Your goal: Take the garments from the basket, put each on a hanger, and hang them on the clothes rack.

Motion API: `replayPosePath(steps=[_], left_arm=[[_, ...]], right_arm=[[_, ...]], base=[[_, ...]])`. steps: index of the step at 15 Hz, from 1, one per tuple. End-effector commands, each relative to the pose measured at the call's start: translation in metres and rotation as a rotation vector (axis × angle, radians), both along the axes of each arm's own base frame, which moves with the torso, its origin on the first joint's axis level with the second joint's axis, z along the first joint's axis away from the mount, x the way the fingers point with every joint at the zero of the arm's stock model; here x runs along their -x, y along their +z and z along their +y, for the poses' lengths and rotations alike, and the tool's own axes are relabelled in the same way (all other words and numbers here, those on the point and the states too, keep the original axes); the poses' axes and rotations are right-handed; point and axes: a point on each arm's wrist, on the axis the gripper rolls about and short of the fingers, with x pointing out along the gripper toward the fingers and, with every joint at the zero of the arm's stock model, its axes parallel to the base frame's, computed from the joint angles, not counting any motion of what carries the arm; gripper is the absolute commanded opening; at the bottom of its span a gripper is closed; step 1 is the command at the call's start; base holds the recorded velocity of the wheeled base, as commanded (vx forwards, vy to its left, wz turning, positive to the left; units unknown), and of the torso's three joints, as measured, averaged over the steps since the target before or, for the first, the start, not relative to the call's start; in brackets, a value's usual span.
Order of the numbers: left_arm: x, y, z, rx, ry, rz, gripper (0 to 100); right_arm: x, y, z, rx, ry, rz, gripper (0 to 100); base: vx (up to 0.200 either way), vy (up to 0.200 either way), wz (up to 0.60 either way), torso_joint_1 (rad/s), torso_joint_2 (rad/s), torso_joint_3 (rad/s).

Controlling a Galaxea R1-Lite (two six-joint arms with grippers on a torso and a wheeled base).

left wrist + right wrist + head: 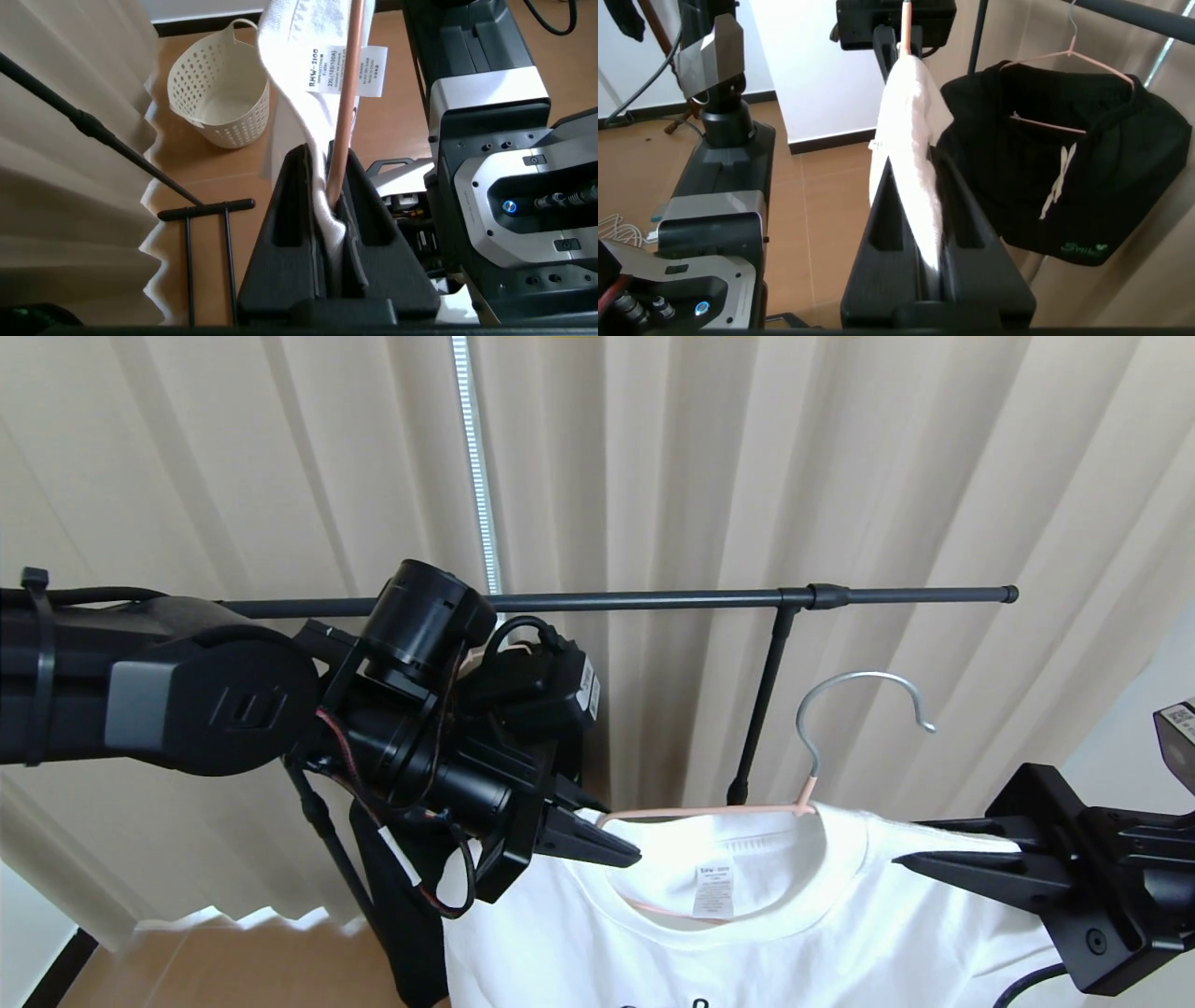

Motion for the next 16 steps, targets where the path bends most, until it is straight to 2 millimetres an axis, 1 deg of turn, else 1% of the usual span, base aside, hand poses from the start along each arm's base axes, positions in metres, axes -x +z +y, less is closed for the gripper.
replayPosePath(steps=[1, 8, 9, 12, 16], left_arm=[[0.0, 0.0, 0.001, 0.0, 0.001, -0.001, 0], [0.001, 0.001, 0.002, 0.004, 0.003, -0.004, 0], [0.0, 0.001, 0.002, 0.004, 0.005, -0.004, 0], [-0.001, 0.003, 0.003, 0.007, 0.011, -0.006, 0], [-0.005, 0.005, 0.009, 0.013, 0.033, -0.015, 0]], right_arm=[[0.001, 0.001, 0.0, -0.001, 0.0, -0.009, 0], [-0.001, 0.002, -0.001, 0.0, -0.008, -0.01, 0], [-0.002, 0.001, -0.002, 0.0, -0.009, -0.009, 100], [-0.005, -0.001, -0.008, 0.003, -0.048, 0.001, 100], [-0.009, -0.005, -0.01, 0.011, -0.06, -0.001, 100]], base=[[0.0, 0.0, 0.0, 0.0, 0.0, 0.0], [0.0, 0.0, 0.0, 0.0, 0.0, 0.0], [0.0, 0.0, 0.0, 0.0, 0.0, 0.0], [0.0, 0.0, 0.0, 0.0, 0.0, 0.0], [0.0, 0.0, 0.0, 0.0, 0.0, 0.0]])
